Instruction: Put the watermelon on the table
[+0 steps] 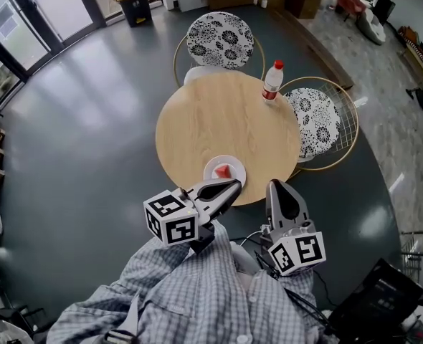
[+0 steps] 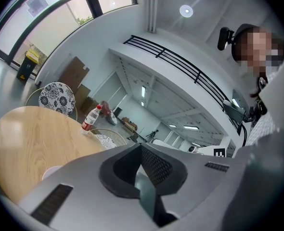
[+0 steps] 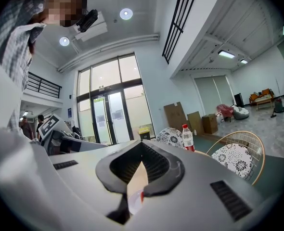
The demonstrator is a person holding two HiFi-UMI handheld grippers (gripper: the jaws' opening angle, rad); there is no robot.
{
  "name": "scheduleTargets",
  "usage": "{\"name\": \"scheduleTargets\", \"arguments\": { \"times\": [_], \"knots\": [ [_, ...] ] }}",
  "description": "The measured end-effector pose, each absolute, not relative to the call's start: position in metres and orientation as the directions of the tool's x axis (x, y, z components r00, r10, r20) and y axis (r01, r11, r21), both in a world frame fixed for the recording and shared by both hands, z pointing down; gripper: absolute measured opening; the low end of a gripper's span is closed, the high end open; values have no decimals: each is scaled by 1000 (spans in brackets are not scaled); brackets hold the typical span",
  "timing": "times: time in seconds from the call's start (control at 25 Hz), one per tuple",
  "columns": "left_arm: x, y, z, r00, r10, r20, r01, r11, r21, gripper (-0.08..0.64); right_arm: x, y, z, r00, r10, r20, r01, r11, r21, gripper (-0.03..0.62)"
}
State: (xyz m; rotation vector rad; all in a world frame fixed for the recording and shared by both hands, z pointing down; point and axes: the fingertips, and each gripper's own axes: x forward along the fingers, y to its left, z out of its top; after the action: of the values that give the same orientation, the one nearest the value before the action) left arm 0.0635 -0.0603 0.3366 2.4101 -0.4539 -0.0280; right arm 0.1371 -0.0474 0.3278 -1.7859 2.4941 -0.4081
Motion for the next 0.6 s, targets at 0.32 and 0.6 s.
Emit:
{"name": "scheduleTargets", "arguments": {
  "times": [0.32,0.6],
  "knots": [
    [59,-59,336,937,-335,103,-321,-704,633,6,129,-48,327,-353,-927,125,-917,317,-242,8],
    [56,-60,338,935,-338,108,-326,-697,639,7,127,-49,328,-357,-925,132,-916,319,-241,8]
  ]
}}
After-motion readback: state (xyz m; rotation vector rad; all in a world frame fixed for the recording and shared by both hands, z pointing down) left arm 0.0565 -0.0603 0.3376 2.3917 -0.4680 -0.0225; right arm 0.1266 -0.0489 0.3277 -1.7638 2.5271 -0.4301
